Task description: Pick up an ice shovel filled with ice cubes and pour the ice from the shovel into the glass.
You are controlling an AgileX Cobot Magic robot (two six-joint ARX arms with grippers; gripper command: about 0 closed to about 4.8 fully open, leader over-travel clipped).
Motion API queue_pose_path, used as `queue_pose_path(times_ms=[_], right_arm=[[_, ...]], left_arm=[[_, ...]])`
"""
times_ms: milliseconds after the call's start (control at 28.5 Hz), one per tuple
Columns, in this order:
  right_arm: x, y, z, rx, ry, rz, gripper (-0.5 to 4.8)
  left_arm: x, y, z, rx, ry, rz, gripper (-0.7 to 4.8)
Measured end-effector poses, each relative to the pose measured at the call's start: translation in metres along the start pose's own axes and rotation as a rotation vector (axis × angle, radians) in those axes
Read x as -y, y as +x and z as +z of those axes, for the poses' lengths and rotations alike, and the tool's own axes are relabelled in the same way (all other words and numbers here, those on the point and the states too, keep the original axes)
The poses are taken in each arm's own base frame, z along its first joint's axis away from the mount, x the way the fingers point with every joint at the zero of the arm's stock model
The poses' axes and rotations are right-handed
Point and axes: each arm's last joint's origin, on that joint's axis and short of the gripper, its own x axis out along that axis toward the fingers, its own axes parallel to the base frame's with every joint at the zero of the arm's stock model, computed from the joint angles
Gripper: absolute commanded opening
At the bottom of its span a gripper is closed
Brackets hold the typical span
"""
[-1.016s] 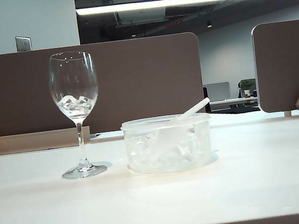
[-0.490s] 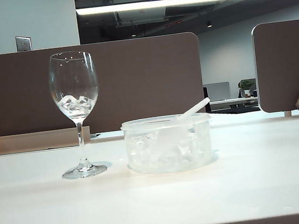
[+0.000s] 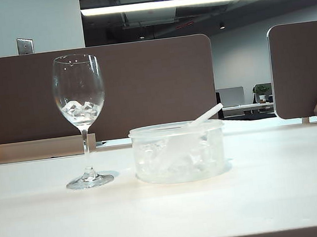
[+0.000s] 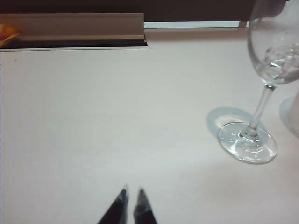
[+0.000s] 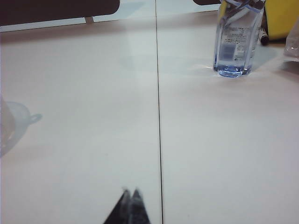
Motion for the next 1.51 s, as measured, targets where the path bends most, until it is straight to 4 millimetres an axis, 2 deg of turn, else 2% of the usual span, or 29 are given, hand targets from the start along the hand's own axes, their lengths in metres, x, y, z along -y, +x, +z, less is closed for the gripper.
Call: queue_pose_path(times_ms=[315,1506], right_arm=[[0.0000,0.0000,0.0000,0.000,0.000,0.000,-0.04],[0.0000,0.0000,0.0000,0.000,0.000,0.000,-0.04]], left_arm=[[-0.0109,-0.0005,-0.0004,-0.002,-0.019,0.117,0.29],[-0.0097,-0.0004,-0.0003,-0.001,-0.020,0.082,0.29]])
